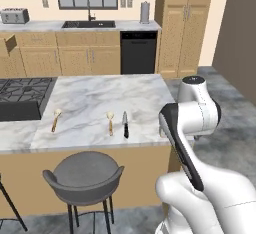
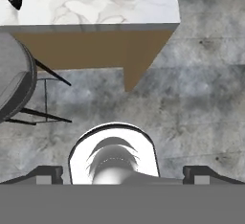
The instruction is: Pick up the metallic utensils from the counter and place them in the open drawer. Make sure not to pick up any wooden utensils.
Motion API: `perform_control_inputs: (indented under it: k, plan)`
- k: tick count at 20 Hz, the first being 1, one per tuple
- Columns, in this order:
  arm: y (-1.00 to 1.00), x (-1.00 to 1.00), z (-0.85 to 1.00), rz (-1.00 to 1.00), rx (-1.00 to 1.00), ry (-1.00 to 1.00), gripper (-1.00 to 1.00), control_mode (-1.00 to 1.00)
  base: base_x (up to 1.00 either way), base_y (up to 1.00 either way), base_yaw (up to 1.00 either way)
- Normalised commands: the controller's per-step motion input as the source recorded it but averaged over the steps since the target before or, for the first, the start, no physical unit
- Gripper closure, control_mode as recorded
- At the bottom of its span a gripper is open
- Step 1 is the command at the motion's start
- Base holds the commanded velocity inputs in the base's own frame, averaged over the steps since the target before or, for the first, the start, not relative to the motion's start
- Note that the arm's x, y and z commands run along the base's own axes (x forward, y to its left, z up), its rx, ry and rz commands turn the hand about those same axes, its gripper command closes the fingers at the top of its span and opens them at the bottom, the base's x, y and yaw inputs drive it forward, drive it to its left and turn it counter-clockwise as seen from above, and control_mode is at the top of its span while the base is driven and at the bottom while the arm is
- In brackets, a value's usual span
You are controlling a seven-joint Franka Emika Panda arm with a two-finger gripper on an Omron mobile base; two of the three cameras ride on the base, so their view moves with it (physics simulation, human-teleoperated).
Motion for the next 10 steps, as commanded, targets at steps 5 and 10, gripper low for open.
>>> perform_control_inputs:
  k: [5, 10]
  plan:
    - [0.0, 0.0, 0.0, 0.0, 0.0, 0.0, -1.0, 1.0, 0.32, 0.41, 0.0]
    - [0.0, 0.0, 0.0, 0.0, 0.0, 0.0, -1.0, 1.0, 0.51, 0.44, 0.0]
